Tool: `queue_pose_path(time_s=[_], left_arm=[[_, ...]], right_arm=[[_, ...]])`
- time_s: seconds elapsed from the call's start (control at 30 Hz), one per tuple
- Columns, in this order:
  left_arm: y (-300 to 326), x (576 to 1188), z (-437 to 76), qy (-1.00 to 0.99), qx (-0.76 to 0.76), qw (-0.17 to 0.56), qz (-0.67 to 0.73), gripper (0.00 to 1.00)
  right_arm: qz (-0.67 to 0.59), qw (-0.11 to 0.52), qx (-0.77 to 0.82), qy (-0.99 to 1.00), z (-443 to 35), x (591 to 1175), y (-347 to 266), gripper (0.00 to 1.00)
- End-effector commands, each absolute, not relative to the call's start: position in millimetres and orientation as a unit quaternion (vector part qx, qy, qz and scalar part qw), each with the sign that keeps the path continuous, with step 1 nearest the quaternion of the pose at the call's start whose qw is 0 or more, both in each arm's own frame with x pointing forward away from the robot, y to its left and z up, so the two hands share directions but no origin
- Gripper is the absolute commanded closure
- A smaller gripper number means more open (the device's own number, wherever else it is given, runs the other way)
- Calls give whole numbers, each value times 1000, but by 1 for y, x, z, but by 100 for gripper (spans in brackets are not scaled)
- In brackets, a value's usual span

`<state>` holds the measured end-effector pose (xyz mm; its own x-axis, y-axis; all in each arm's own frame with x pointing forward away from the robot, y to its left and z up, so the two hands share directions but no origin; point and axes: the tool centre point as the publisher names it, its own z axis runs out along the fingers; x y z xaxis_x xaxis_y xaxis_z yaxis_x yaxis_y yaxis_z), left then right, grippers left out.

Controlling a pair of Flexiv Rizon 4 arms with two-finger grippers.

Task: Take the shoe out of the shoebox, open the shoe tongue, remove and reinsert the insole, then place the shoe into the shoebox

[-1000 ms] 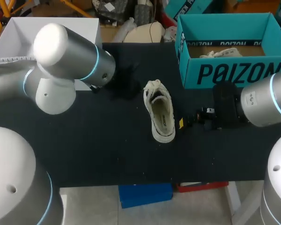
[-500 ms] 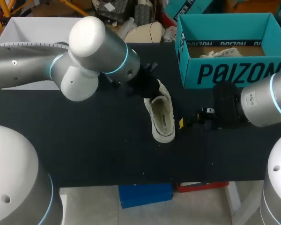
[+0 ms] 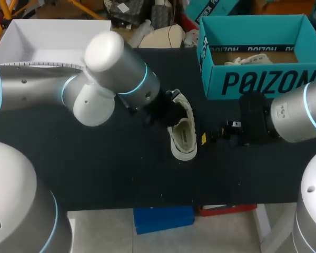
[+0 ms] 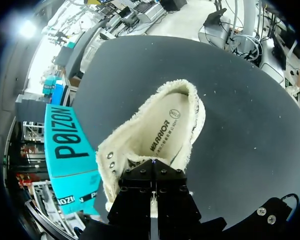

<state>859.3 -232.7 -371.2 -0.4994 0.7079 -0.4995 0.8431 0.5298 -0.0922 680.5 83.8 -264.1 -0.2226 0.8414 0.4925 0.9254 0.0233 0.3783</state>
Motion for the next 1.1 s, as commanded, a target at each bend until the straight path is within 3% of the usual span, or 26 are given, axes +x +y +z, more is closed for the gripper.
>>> queue_pose_path(time_s=[0.03, 0.3, 0.5, 1.1], left_arm=[[-234, 858, -372, 847, 457, 209, -175, 100], [-218, 863, -310, 832, 487, 222, -146, 100], [-195, 859, -282, 846, 490, 175, -114, 100], [-176, 853, -286, 843, 506, 143, -112, 100]], right_arm=[[-321, 64, -621, -712, -264, 681, 85, 0], [-321, 64, -621, -712, -264, 681, 85, 0], [-321, 64, -621, -712, -264, 681, 85, 0], [-321, 64, -621, -712, -264, 681, 85, 0]])
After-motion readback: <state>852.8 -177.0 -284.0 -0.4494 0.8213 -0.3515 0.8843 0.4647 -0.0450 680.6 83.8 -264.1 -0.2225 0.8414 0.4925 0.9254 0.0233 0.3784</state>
